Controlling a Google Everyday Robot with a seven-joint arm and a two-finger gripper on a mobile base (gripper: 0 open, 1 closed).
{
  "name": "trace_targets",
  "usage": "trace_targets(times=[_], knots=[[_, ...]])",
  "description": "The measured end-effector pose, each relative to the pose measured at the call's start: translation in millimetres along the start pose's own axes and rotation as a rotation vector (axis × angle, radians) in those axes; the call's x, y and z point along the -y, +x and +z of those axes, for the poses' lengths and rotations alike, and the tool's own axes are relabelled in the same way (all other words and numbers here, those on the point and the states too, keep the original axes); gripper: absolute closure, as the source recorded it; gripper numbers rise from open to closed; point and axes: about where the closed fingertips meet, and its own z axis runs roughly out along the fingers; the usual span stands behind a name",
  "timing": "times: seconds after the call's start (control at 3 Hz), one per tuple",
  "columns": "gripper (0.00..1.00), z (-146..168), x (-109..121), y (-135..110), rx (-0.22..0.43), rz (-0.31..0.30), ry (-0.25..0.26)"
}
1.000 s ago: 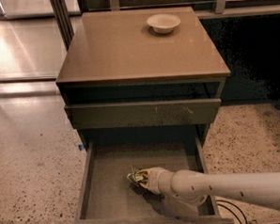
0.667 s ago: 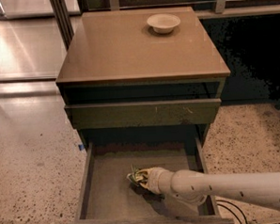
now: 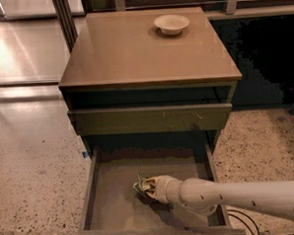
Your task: Place green jalapeno chip bag into middle drawer
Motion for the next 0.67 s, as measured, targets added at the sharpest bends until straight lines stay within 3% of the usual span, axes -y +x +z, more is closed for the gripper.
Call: trace_targets(times=[0.33,0.67], knots=[[0.12,0.0,0.0,0.0,0.0,0.0,0.0],[0.0,0.1,0.0,-0.1,0.0,0.0,0.0]])
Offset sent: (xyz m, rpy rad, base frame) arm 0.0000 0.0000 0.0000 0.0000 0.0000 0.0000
